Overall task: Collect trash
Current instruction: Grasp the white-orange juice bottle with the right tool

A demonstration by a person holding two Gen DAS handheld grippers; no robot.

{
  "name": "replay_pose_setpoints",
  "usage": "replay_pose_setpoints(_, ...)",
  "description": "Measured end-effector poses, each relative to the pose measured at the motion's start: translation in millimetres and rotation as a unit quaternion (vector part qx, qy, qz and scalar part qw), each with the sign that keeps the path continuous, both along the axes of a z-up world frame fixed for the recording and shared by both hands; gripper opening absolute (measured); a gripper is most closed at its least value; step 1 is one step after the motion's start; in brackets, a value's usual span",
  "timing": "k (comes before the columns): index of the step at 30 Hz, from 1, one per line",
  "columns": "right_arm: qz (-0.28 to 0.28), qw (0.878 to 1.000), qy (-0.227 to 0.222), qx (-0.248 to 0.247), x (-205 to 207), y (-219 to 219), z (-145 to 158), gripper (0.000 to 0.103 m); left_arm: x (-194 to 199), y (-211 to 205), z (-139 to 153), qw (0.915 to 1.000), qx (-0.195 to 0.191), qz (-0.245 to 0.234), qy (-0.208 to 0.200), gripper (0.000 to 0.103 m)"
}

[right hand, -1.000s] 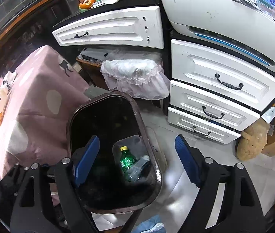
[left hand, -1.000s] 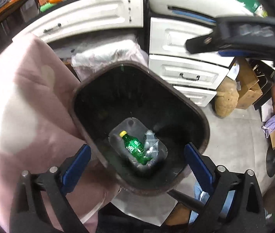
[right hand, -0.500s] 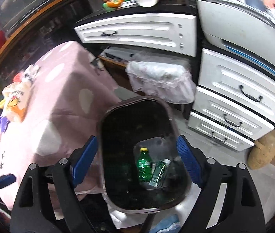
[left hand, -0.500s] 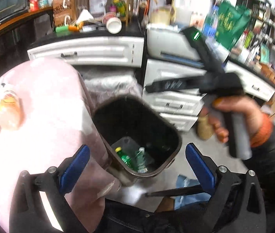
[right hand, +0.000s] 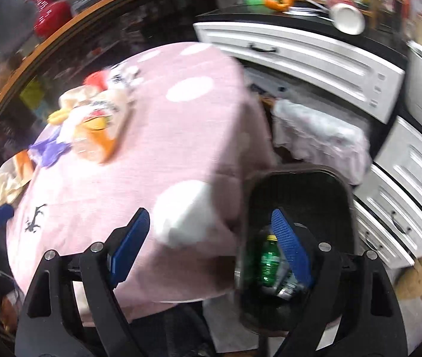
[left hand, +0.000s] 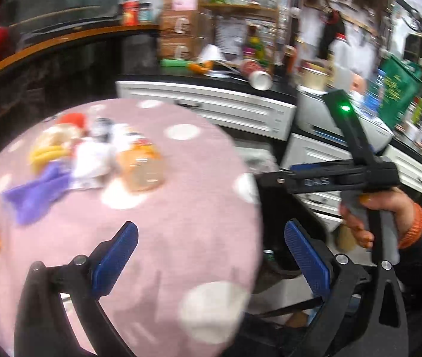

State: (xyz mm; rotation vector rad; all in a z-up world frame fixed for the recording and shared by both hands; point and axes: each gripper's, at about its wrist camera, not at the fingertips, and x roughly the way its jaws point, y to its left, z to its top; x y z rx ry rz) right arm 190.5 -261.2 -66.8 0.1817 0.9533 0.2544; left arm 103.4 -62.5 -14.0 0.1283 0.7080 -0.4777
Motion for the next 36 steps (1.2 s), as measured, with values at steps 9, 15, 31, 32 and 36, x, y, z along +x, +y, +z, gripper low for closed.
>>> replay_pose_setpoints(9,0.061,0.998,0.001,-0.012,32,70,14,0.083,17,88,4,0.9942,0.028,0.103,-0.015,0.098)
replay_pose_setpoints(15,0.084,0.996,0.020,-0.013,65,106,20,0.083,25,141,8,0.9863,0.032,0.161,-0.019,0.098)
replay_pose_setpoints(31,0.103,0.987,0.102,-0.070,156,177,10,0.067,41,172,2,0.9840,0.041,0.173,-0.009,0.098)
replay_pose_setpoints(32,0.105,0.986,0.107,-0.069,160,179,7,0.067,42,171,0,0.9845,0.040,0.171,-0.007,0.098)
replay_pose_setpoints(36,0.106,0.985,0.108,-0.084,172,183,-1,0.067,46,163,-4,0.9866,0.036,0.159,-0.002,0.098)
